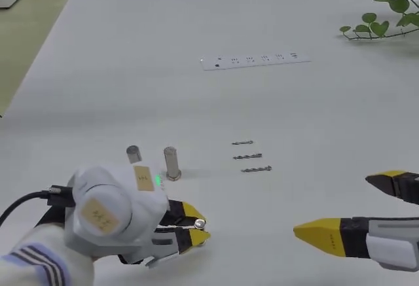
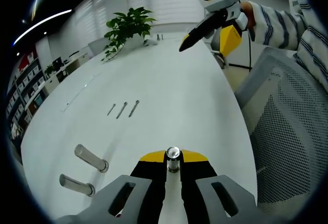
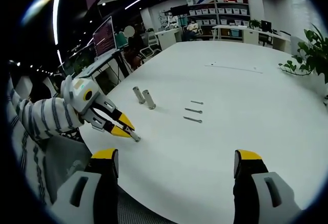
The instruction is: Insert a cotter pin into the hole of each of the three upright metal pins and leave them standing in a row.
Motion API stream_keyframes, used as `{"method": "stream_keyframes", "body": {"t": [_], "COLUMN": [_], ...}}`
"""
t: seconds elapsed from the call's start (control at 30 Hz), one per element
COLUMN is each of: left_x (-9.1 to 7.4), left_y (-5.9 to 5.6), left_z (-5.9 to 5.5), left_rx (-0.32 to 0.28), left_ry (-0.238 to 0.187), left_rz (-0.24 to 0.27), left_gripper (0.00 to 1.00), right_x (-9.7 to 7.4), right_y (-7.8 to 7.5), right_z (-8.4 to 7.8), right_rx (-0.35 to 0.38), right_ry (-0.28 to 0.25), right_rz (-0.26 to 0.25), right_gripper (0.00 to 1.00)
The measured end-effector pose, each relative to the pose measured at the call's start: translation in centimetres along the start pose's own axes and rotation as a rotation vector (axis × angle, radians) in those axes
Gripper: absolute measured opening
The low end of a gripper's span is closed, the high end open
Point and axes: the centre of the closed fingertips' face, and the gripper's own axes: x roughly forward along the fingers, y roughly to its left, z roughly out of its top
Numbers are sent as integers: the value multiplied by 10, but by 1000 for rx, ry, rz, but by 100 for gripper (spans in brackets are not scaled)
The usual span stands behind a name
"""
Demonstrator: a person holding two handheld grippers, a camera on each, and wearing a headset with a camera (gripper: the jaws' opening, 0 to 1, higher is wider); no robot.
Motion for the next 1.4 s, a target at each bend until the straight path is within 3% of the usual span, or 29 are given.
{"method": "stream_keyframes", "body": {"t": [0.63, 1.0, 1.13, 1.4], "left_x": [0, -15, -20, -33], "left_y": [1, 1, -4, -13], "left_z": [2, 22, 25, 30], "left_rx": [-35, -112, -135, -190], "left_ry": [-19, -119, -137, -191], "left_rz": [-5, 5, -7, 10], "left_gripper": [6, 15, 17, 30], "right_x": [2, 0, 1, 1], "right_y": [1, 0, 1, -3], "right_z": [-1, 0, 1, 1], "right_rx": [-5, -10, -8, -6], "right_ry": [2, -2, -11, -18], "right_rz": [0, 4, 9, 17], "right_gripper": [92, 92, 92, 92]}}
